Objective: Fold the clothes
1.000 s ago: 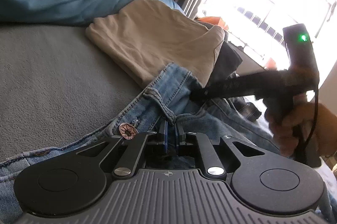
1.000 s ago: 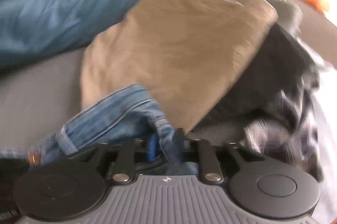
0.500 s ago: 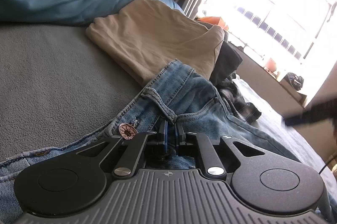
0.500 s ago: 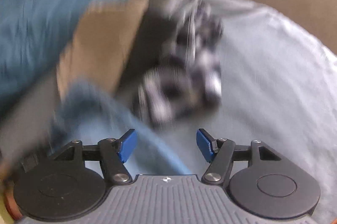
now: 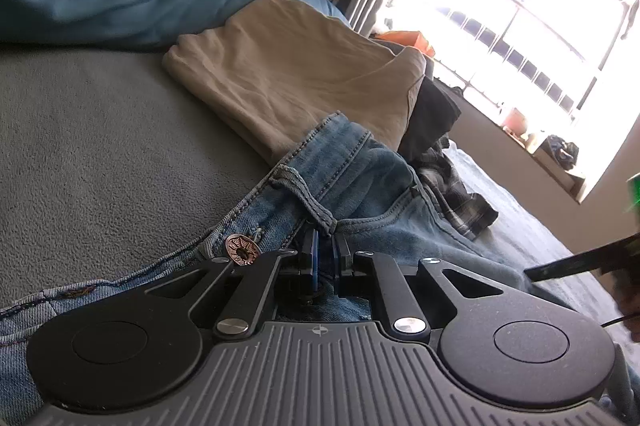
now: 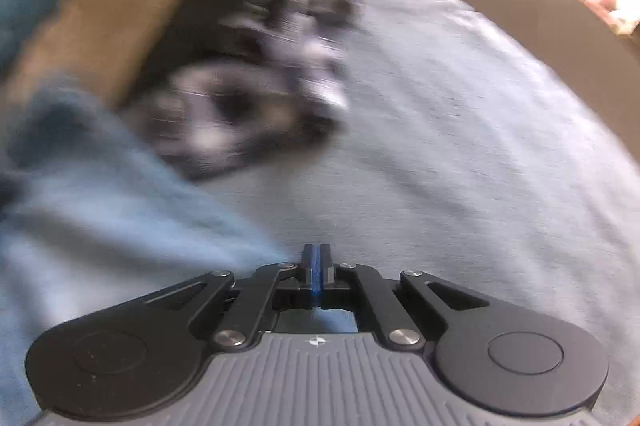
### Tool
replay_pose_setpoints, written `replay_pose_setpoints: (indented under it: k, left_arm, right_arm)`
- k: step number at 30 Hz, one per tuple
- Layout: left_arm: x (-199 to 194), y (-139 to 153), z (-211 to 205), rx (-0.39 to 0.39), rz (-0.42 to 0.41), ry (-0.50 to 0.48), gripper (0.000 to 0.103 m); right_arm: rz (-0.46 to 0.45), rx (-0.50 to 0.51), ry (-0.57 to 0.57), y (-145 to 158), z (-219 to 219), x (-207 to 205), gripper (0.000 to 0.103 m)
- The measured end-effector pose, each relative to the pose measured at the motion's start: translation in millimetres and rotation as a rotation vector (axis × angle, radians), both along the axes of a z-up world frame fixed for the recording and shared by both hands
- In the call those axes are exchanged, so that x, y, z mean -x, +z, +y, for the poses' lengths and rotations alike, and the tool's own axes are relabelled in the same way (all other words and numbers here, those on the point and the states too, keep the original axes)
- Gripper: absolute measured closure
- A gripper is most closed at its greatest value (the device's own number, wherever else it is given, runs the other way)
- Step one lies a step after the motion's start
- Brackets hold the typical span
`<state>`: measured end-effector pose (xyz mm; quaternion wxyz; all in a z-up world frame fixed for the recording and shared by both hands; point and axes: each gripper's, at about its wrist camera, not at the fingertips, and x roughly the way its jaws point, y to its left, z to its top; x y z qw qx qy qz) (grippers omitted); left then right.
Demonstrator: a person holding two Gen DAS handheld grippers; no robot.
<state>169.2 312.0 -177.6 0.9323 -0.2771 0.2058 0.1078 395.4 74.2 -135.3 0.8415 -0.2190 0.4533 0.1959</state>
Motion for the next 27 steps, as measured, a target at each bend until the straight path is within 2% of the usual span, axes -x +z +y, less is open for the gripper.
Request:
replay_pose_setpoints:
  k: [1, 3, 5, 7, 11, 14, 17, 19, 21, 24, 27]
  left_arm:
    - [0, 0, 0, -0.001, 0.0, -0.001, 0.094]
    - [0, -1, 0, -0.001, 0.0, -0.001, 0.094]
    - [0, -1, 0, 0.004, -0.003, -0.001, 0.094]
    - [0, -1, 1, 0.006, -0.004, -0.001, 0.094]
    - [0, -2, 2, 0.015, -0.008, -0.003, 0.094]
    - [0, -1, 2, 0.019, -0.008, -0.003, 0.094]
    - [0, -1, 2, 0.019, -0.005, -0.003, 0.094]
    - [-1, 0, 2, 0.017, 0.001, -0.003, 0.094]
    - [-2, 2, 1, 0.012, 0.013, -0.005, 0.094]
    - [-5, 5, -1, -0.002, 0.035, -0.013, 0.094]
    - [-8, 9, -3, -0.014, 0.058, -0.016, 0.093]
  right_arm:
    - [-0.016, 0.028, -0.034, -9, 0, -4, 0.103]
    - [-0.003, -0.04, -0.109, -10, -5, -14, 0.103]
    - [-0.014, -0.114, -0.175, 5, -13, -17, 0.103]
    - [-0.056, -0.123, -0.255, 23, -27, -13, 0.103]
    - [-0.192, -0.218, -0.389, 91, -94, 29, 0.102]
    - [-0.294, -0.288, -0.49, 142, -144, 62, 0.097]
    - [-0.414, -0.291, -0.607, 196, -206, 125, 0.082]
    - [-0.506, -0.264, -0.679, 227, -240, 182, 0.069]
    - [-0.593, -0.209, -0.737, 252, -269, 241, 0.061]
    - [-0.67, -0.115, -0.807, 281, -300, 325, 0.057]
    - [-0.717, -0.021, -0.848, 298, -318, 395, 0.04]
